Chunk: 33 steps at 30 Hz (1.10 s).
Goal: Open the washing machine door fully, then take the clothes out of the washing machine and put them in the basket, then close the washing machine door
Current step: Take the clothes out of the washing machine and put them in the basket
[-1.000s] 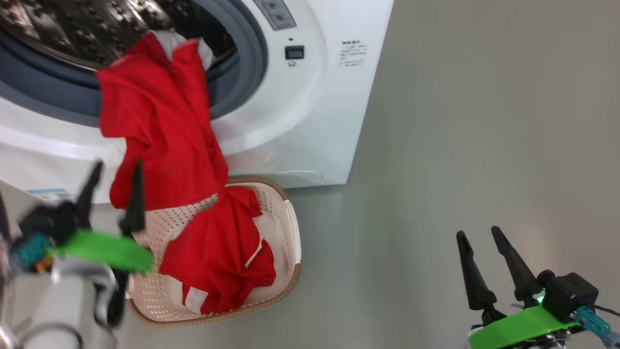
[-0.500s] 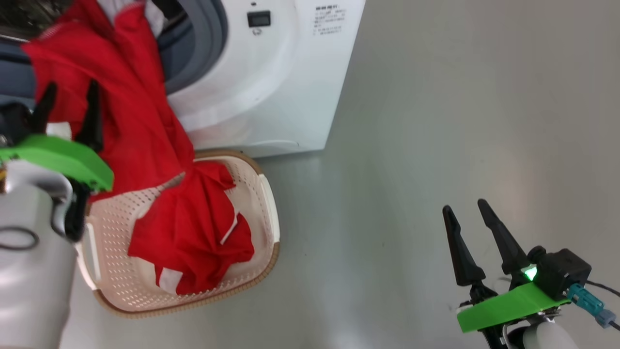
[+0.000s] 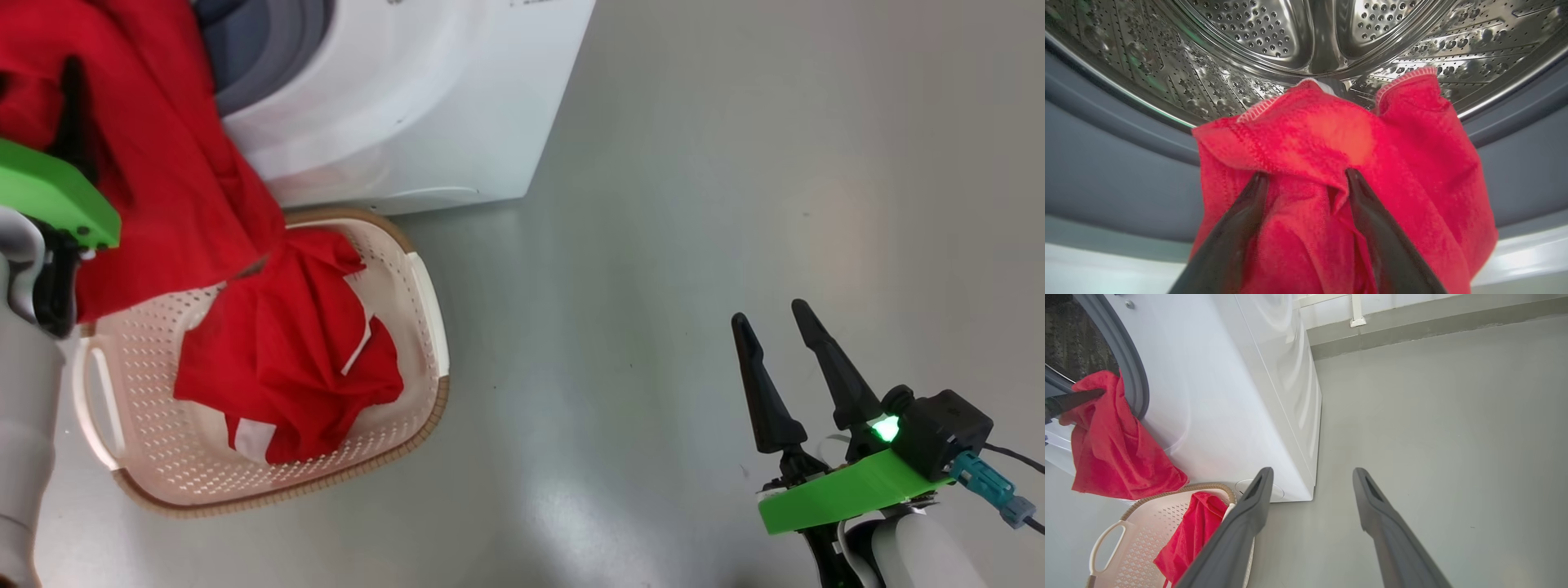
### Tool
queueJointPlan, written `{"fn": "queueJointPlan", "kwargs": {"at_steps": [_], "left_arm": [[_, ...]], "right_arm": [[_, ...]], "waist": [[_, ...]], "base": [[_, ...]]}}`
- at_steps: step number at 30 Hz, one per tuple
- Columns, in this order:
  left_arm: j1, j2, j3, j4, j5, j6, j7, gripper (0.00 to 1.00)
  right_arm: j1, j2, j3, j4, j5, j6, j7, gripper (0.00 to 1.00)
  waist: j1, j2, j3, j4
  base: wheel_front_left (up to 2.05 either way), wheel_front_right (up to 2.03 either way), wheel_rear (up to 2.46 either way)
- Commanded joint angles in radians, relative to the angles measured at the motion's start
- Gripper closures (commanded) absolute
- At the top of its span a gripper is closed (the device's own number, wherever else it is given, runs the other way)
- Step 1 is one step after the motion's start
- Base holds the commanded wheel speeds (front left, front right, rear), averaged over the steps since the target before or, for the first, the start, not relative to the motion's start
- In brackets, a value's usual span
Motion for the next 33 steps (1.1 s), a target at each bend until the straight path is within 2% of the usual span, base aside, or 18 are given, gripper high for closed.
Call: {"fn": "queueJointPlan", "kwargs": {"at_steps": [1, 5, 7, 8, 9, 18, 23, 28, 33], "left_arm": [[-0.030, 0.058, 0.004, 0.003, -0.012, 0.001, -0.001, 0.00], [-0.060, 0.064, -0.021, 0.035, -0.034, 0.001, 0.008, 0.00], [-0.068, 0.068, -0.035, 0.042, -0.044, 0.001, 0.011, 0.52], [-0.072, 0.070, -0.043, 0.046, -0.047, 0.001, 0.012, 0.69], [-0.074, 0.071, -0.050, 0.049, -0.052, 0.001, 0.013, 1.00], [-0.069, 0.064, -0.097, 0.028, -0.100, 0.001, 0.001, 1.00], [-0.029, 0.065, -0.114, -0.045, -0.141, 0.001, -0.005, 1.00], [0.074, 0.082, -0.050, -0.207, -0.138, 0.001, -0.006, 1.00], [0.230, 0.057, 0.048, -0.376, -0.078, 0.001, -0.006, 1.00]], "right_arm": [[-0.006, -0.007, 0.019, -0.025, 0.013, 0.003, -0.006, 0.00], [-0.011, -0.007, 0.016, -0.031, 0.013, 0.003, -0.006, 0.00], [-0.014, -0.007, 0.015, -0.033, 0.013, 0.003, -0.006, 0.00], [-0.016, -0.007, 0.014, -0.034, 0.013, 0.003, -0.006, 0.00], [-0.017, -0.007, 0.013, -0.034, 0.013, 0.003, -0.006, 0.00], [-0.023, -0.007, 0.007, -0.031, 0.010, 0.003, -0.006, 0.00], [-0.025, -0.007, 0.001, -0.026, 0.009, 0.003, -0.006, 0.00], [-0.023, -0.007, -0.004, -0.023, 0.012, 0.003, -0.006, 0.00], [-0.021, -0.007, -0.011, -0.022, 0.013, 0.003, -0.006, 0.00]], "waist": [[0.0000, 0.0000, 0.018, -0.008], [0.0000, 0.0000, 0.030, -0.009], [0.0000, 0.0000, 0.036, -0.010], [0.0000, 0.0000, 0.038, -0.010], [0.0000, 0.0000, 0.039, -0.009], [0.0000, 0.0000, 0.035, 0.007], [0.0000, 0.0000, 0.019, 0.024], [0.0000, 0.0000, 0.006, 0.044], [0.0000, 0.0000, -0.004, 0.064]], "base": [[0.00, 0.00, 0.00], [0.00, 0.00, 0.00], [0.00, 0.00, 0.00], [0.00, 0.00, 0.00], [0.00, 0.00, 0.00], [0.00, 0.00, 0.00], [0.00, 0.00, 0.00], [0.00, 0.00, 0.00], [0.00, 0.00, 0.00]]}}
